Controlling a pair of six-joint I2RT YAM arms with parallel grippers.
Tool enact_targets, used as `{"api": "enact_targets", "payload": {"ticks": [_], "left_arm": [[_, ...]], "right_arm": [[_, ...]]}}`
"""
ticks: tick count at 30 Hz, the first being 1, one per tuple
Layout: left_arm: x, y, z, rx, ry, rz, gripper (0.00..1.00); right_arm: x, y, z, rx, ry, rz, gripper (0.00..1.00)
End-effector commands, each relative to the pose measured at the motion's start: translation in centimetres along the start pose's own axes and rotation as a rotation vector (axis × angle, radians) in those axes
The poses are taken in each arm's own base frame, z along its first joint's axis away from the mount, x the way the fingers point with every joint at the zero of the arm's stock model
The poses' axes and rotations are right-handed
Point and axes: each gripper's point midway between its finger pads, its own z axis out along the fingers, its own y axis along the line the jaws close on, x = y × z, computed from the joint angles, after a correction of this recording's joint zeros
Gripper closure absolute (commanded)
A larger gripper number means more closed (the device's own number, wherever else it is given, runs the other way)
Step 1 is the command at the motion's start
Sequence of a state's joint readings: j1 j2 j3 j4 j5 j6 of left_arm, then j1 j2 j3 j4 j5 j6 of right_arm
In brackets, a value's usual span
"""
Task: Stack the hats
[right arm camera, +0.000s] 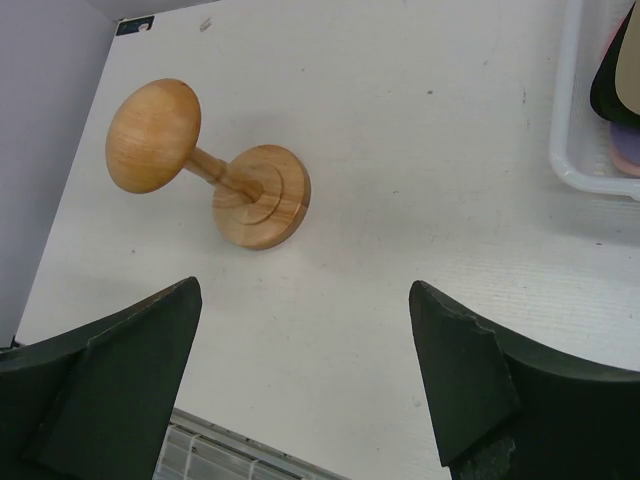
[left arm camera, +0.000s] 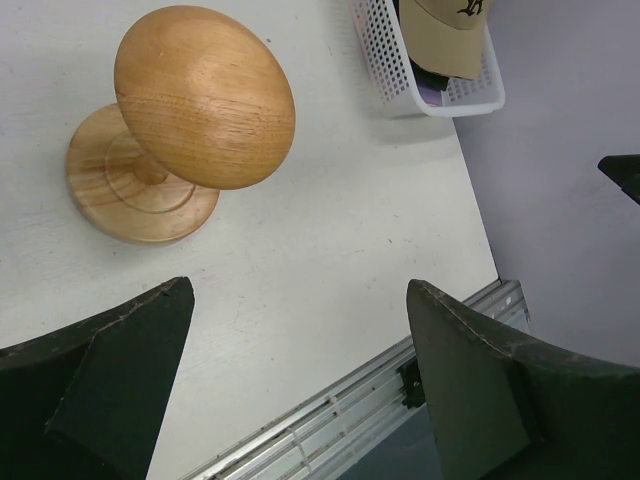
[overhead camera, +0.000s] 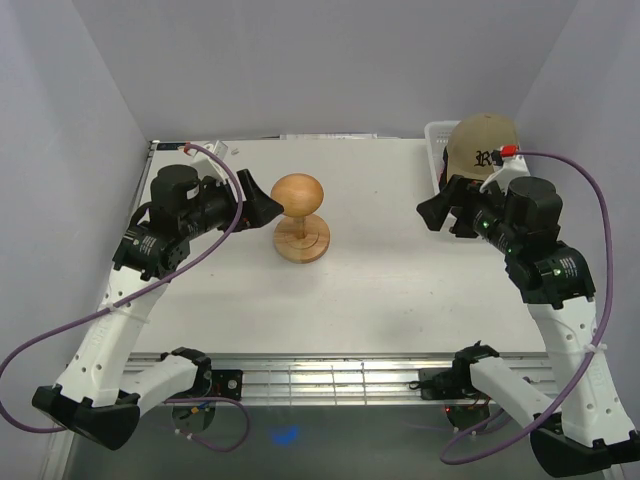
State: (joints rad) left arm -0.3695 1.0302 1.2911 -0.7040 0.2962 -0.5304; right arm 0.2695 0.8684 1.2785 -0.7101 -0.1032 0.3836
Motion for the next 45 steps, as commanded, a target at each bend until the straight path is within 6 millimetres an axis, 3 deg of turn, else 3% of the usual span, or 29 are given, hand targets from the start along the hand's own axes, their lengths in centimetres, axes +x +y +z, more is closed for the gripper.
{"api": "enact_targets", "payload": {"ticks": [1, 11, 14, 15, 16, 17, 18, 19, 20, 22, 24, 28, 33, 41, 42, 45], "left_arm": [[-0.2, -0.7, -0.9, 0.025, -0.019, 0.026, 0.02], [-0.4, -1.1, -0.9, 0.045, -0.022, 0.027, 0.02], [-0.2, -1.3, -1.0, 0.056, -0.021, 0.027, 0.02], [-0.3, -1.3, -0.9, 0.059, -0.024, 0.029, 0.02], [-0.3, -1.3, -1.0, 0.059, -0.026, 0.03, 0.02], [-0.2, -1.3, -1.1, 0.06, -0.027, 0.032, 0.02], [-0.2, -1.3, -1.1, 0.062, -0.028, 0.035, 0.02], [-0.3, -1.3, -1.3, 0.061, -0.033, 0.038, 0.02], [-0.3, -1.4, -1.5, 0.063, -0.036, 0.04, 0.02], [-0.1, -1.5, -1.6, 0.074, -0.036, 0.034, 0.02], [0.3, -1.7, -1.7, 0.094, -0.028, 0.033, 0.02], [0.6, -2.0, -1.5, 0.117, -0.016, 0.038, 0.02], [0.5, -2.8, -1.5, 0.161, -0.012, 0.046, 0.02], [0.3, -3.3, -1.1, 0.196, -0.008, 0.056, 0.02], [0.2, -3.4, -1.1, 0.2, -0.012, 0.059, 0.02], [0.3, -3.3, -0.8, 0.2, -0.003, 0.059, 0.02]], "right_arm": [[-0.5, -0.2, 0.0, 0.017, -0.012, -0.016, 0.11], [-0.8, -0.8, 1.4, 0.063, 0.044, -0.01, 0.11], [-2.1, -2.0, 2.9, 0.12, 0.069, -0.004, 0.1], [-3.7, -2.2, 3.1, 0.12, 0.052, 0.006, 0.1], [-4.5, -5.4, 4.5, 0.188, 0.07, 0.068, 0.08], [-4.7, -5.0, 4.9, 0.103, 0.097, 0.113, 0.06], [-5.5, -6.7, 5.3, 0.108, 0.091, 0.162, 0.04], [-6.0, -10.3, 6.1, 0.159, 0.094, 0.25, 0.01], [-6.1, -11.2, 6.5, 0.146, 0.104, 0.287, 0.0], [-6.0, -15.1, 7.5, 0.189, 0.113, 0.382, 0.08], [-6.4, -17.6, 7.8, 0.197, 0.082, 0.438, 0.1], [-5.8, -20.3, 8.8, 0.206, 0.06, 0.554, 0.11], [-4.6, -23.4, 8.5, 0.317, 0.026, 0.644, 0.12], [-1.1, -25.4, 9.7, 0.341, 0.01, 0.753, 0.15], [0.1, -25.7, 10.0, 0.345, 0.022, 0.782, 0.15], [0.7, -26.3, 11.0, 0.307, -0.011, 0.781, 0.15]]}}
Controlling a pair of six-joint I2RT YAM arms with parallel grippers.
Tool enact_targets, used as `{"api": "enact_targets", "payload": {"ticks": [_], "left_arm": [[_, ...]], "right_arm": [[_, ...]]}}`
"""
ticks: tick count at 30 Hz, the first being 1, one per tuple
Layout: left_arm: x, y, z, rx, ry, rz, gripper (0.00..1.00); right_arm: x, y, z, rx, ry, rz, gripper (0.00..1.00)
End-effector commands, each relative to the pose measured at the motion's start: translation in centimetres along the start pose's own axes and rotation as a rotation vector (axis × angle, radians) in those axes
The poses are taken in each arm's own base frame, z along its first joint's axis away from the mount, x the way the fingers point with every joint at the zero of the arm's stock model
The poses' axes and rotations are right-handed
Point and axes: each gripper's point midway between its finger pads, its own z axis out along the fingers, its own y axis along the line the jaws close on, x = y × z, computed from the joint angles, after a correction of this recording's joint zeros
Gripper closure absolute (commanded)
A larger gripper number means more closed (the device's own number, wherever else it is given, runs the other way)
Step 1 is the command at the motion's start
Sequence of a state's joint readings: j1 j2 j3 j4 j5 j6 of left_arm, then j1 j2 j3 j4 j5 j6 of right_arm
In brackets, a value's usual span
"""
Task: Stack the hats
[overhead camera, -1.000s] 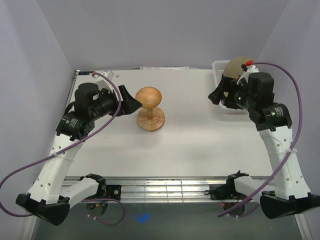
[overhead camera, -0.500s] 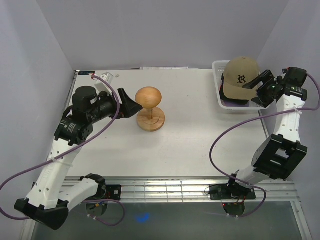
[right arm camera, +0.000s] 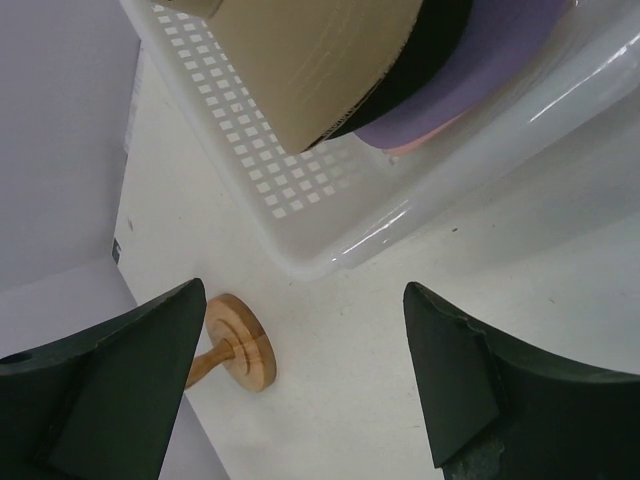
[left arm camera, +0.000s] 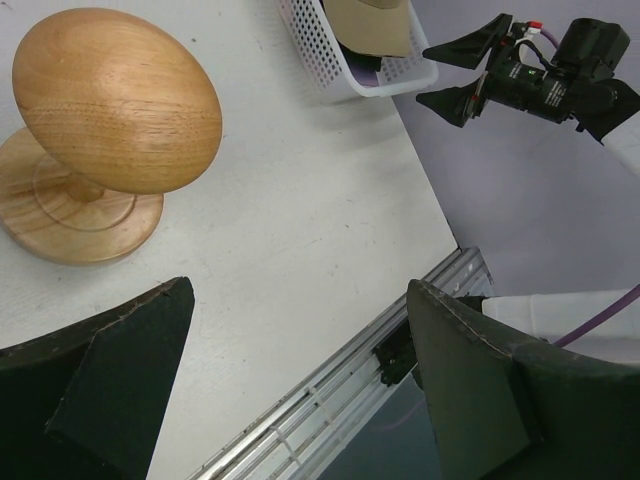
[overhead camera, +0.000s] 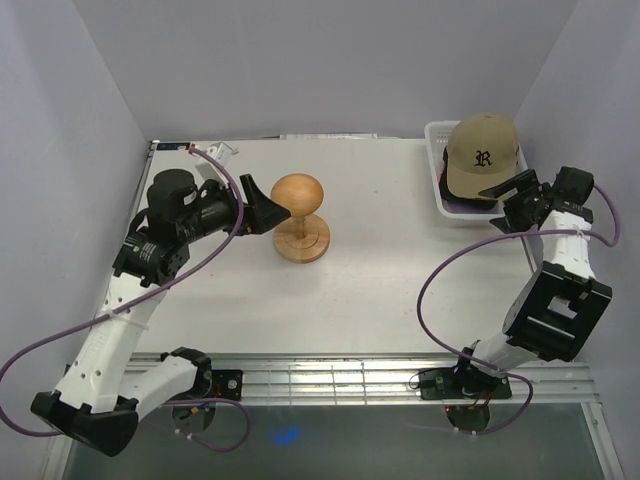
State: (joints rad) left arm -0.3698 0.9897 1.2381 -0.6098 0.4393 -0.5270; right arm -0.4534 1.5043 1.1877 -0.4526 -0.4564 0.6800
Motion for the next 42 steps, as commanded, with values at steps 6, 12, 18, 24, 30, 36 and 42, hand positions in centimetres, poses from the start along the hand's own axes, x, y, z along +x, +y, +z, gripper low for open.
{"api": "enact_targets", "payload": {"ticks": [6, 12, 18, 24, 30, 36, 42], "left_arm": [[-0.2, -0.5, 0.2, 0.034, 0.001, 0.036, 0.02], [-0.3, -0.2, 0.5, 0.02, 0.009, 0.047, 0.02], [-0.1, 0.1, 0.8, 0.015, 0.019, 0.047, 0.02], [-0.2, 0.3, 1.2, 0.006, 0.025, 0.043, 0.02], [-0.2, 0.7, 1.8, 0.001, 0.035, 0.04, 0.02], [-0.2, 1.0, 2.2, -0.006, 0.042, 0.034, 0.02], [0.2, 1.6, 2.5, -0.021, 0.046, 0.027, 0.02]], "right_arm": [[-2.8, 2.3, 1.9, -0.221, -0.122, 0.038, 0.2], [-4.4, 2.3, 2.7, -0.24, -0.188, 0.068, 0.22], [-4.9, 1.7, 4.0, -0.227, -0.185, 0.105, 0.25], [-5.5, 1.0, 5.4, -0.238, -0.207, 0.133, 0.26], [-6.1, 0.6, 7.2, -0.295, -0.232, 0.148, 0.29], [-6.0, 0.4, 9.3, -0.315, -0.233, 0.16, 0.32], [-5.8, -0.1, 10.3, -0.348, -0.238, 0.163, 0.33]]}}
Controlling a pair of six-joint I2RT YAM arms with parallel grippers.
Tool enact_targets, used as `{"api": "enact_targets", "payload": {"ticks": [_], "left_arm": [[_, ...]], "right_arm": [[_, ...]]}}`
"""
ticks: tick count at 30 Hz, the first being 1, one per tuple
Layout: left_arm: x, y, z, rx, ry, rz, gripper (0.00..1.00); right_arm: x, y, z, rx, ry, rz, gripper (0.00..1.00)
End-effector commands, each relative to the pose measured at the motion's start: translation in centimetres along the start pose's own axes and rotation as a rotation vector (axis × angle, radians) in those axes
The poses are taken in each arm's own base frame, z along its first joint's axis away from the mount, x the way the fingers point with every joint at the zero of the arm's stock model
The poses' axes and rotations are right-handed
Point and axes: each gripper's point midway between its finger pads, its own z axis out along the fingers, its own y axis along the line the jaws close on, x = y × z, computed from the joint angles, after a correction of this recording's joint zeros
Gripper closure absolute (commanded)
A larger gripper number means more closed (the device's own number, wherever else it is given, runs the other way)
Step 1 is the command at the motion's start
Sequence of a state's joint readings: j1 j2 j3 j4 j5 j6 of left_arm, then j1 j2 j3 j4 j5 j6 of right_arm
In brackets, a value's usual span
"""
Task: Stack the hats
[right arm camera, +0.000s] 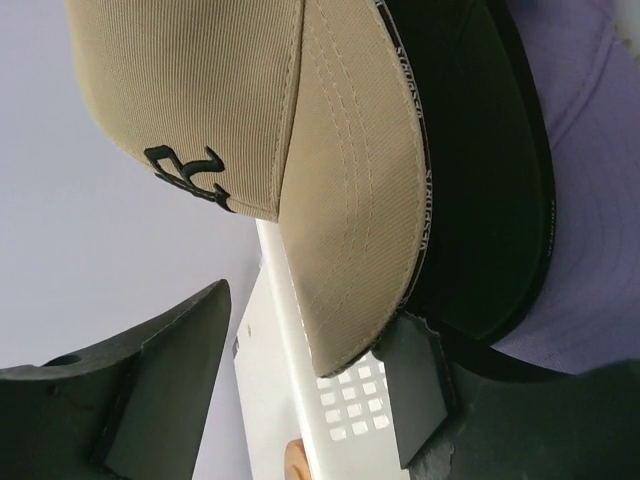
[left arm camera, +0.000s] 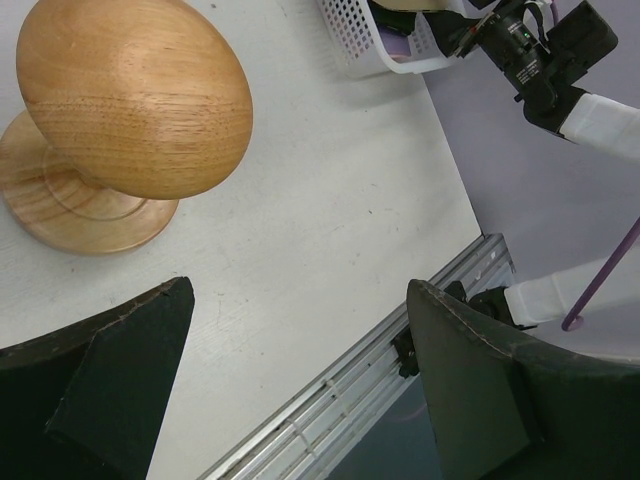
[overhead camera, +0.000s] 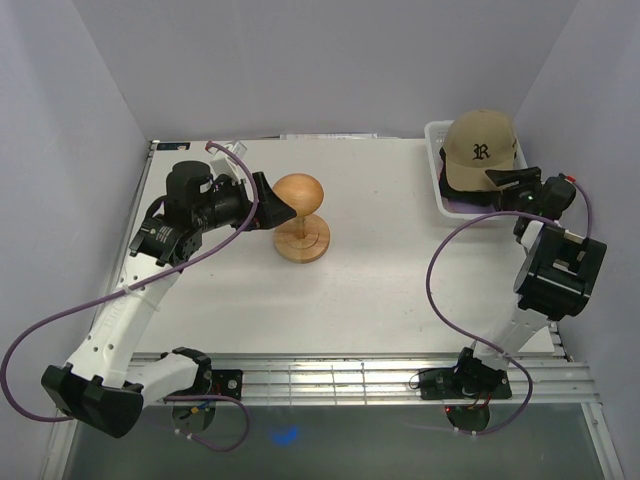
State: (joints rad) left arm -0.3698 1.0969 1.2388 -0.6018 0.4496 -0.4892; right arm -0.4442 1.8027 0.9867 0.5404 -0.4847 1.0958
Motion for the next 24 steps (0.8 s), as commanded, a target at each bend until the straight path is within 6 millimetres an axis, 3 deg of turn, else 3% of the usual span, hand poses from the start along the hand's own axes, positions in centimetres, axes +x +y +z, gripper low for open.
{"api": "enact_targets", "payload": {"ticks": [1, 5, 9, 13, 14, 24], "left_arm": [[-0.8, -0.5, -0.4, 0.012, -0.037, 0.028, 0.02], [-0.8, -0.5, -0.3, 0.012, -0.04, 0.025, 0.02], [-1.1, -0.6, -0.3, 0.012, -0.044, 0.029, 0.02], [-1.1, -0.6, -0.4, 0.01, -0.047, 0.031, 0.02], [-1.1, -0.5, -0.4, 0.009, -0.048, 0.031, 0.02], [-1.1, -0.7, -0.4, 0.022, -0.056, 0.036, 0.02]], "right_arm": [[0.7, -1.7, 0.9, -0.003, 0.001, 0.014, 0.34], [1.3, -2.3, 1.5, -0.036, 0.011, 0.055, 0.48], [1.1, -1.5, 2.0, -0.086, 0.0, 0.052, 0.57], [0.8, 0.1, 2.1, -0.182, -0.005, 0.087, 0.88], [0.9, 0.4, 2.1, -0.198, 0.001, 0.12, 0.92], [-0.1, 8.4, 0.2, -0.582, 0.014, 0.224, 0.92]]}}
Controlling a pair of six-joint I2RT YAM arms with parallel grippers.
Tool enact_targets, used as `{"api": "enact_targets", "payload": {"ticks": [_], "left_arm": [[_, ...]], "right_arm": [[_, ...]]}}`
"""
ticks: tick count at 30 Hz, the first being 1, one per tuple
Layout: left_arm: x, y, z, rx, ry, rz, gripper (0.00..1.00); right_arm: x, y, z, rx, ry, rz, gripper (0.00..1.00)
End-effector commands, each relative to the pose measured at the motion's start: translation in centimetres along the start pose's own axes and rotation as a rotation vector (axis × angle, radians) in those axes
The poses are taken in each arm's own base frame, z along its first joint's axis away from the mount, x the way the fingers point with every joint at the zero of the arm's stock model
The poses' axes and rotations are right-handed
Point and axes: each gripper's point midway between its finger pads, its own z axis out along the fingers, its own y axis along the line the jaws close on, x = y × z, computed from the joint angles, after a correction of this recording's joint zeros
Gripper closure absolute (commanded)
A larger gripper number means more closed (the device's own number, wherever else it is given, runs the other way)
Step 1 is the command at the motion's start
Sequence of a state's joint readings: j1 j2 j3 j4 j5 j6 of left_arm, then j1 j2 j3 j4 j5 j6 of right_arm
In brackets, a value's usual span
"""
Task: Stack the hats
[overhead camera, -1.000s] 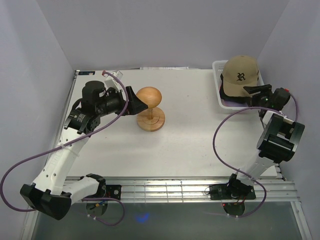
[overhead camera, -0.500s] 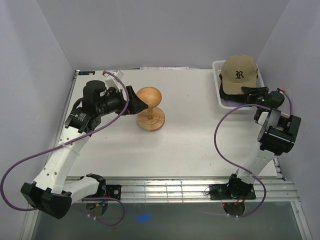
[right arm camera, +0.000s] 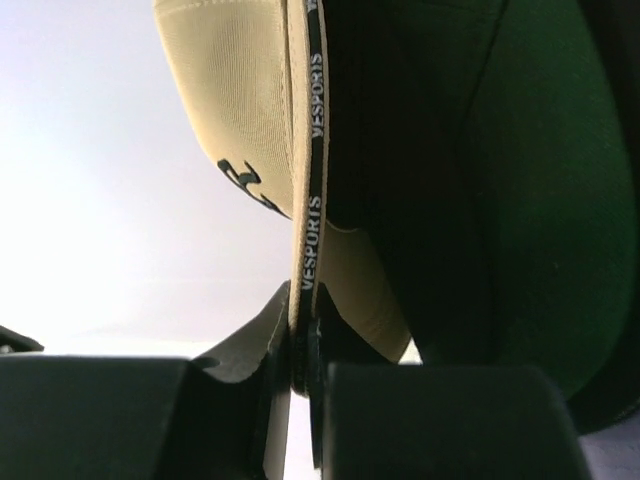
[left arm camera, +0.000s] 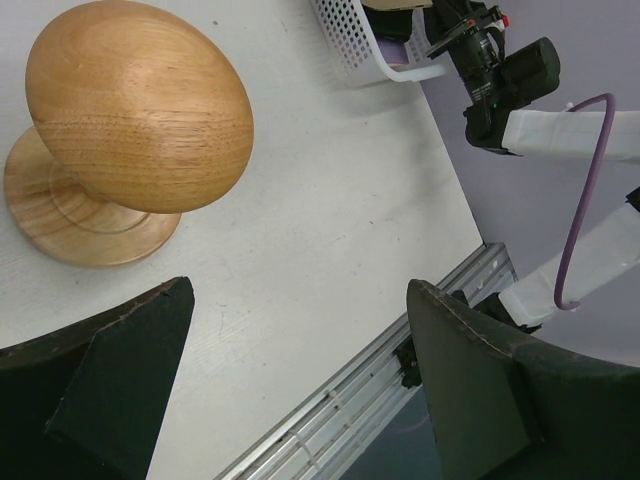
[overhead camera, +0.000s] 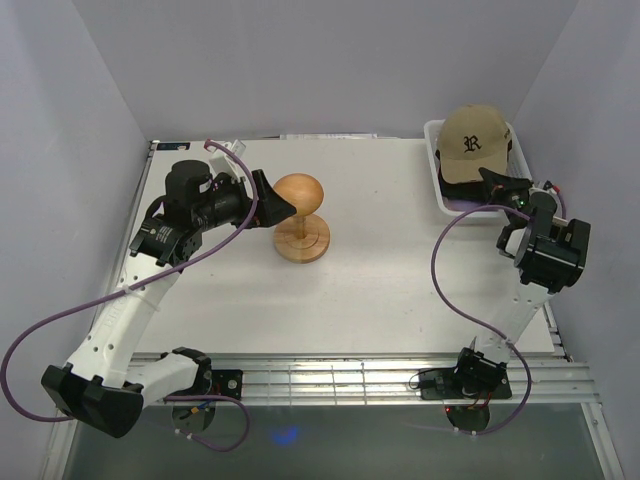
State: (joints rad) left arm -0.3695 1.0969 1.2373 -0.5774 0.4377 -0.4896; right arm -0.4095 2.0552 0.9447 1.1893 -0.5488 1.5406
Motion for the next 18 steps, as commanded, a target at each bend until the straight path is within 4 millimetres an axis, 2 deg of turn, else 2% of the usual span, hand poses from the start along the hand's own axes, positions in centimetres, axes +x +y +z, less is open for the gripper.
{"api": "enact_targets", "payload": {"ticks": [1, 2, 3, 18], "left_arm": [[-0.6, -0.7, -0.5, 0.022, -0.033, 0.029, 0.02], [-0.7, -0.7, -0.6, 0.022, -0.036, 0.032, 0.02], [-0.6, -0.7, -0.6, 0.021, -0.035, 0.032, 0.02], [-0.9, -0.7, -0.6, 0.021, -0.045, 0.058, 0.02]], "right_arm": [[0.5, 7.4, -0.1, -0.293, 0.037, -0.019, 0.92], [0.7, 7.8, 0.0, -0.322, 0.049, -0.03, 0.92], [0.7, 9.2, 0.2, -0.362, 0.068, -0.038, 0.92], [0.9, 15.1, 0.3, -0.488, 0.103, -0.202, 0.92]]}}
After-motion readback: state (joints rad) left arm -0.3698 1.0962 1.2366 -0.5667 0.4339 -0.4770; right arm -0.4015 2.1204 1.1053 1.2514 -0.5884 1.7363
